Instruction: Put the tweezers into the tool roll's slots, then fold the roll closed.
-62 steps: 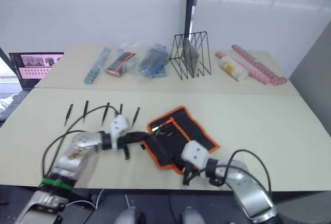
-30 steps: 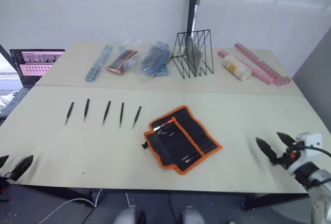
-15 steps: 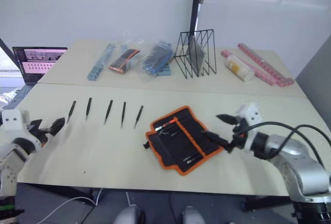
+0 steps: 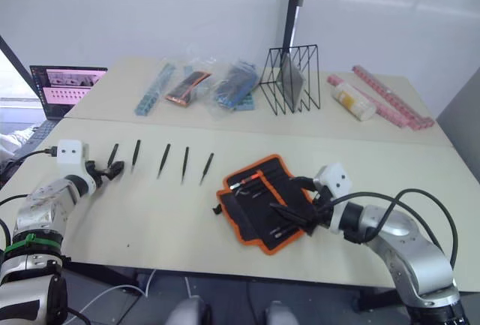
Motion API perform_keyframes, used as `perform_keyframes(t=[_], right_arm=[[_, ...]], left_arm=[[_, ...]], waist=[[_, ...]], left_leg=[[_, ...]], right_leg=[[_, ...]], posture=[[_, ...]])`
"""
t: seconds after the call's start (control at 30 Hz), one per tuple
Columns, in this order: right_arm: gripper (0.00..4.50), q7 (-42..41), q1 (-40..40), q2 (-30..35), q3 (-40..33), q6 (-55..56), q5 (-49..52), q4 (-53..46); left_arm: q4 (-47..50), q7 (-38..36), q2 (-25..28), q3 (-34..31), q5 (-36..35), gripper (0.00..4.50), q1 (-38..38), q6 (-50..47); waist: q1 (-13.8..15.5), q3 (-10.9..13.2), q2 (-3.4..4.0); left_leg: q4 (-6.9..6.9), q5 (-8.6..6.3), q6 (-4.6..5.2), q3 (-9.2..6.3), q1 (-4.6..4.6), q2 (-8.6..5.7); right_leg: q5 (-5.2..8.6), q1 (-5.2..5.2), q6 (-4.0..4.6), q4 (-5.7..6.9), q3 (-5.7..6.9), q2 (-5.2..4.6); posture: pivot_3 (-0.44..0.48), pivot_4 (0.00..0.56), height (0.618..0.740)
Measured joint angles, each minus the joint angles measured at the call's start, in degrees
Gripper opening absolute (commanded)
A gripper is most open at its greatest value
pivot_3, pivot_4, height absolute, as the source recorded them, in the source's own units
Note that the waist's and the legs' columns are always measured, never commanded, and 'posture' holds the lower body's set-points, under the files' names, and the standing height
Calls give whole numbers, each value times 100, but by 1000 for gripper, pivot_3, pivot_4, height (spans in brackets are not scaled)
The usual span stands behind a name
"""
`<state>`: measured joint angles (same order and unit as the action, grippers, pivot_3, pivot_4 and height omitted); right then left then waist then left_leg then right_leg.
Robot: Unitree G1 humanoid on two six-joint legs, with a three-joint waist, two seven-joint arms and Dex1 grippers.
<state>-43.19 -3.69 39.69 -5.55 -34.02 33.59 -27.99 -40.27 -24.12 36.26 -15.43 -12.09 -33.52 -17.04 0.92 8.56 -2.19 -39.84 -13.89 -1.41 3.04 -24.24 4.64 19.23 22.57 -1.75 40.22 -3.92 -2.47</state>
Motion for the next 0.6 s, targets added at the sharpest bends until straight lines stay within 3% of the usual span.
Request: perform_keyframes(t=[0.33,0.6], right_arm=[[4500,-253,-138,176,-106,-6,155,-10],[4500,-309,-261,182,-28,-3,126,10]], left_arm=[[-804,-163,-129,60,182,48,-343,687],[-760,-195,-76,64,265,48,-206,978]], waist=[[38,-15,26],[21,-17,30]], left_leg=[[-3,0,0,-8,6,-10],[-3,0,0,-12,4,-10]], right_leg=[[2,-18,-6,-2,0,-4],[2,-17,-7,-2,-1,-3]], posture=[[0,150,684],[0,150,684]])
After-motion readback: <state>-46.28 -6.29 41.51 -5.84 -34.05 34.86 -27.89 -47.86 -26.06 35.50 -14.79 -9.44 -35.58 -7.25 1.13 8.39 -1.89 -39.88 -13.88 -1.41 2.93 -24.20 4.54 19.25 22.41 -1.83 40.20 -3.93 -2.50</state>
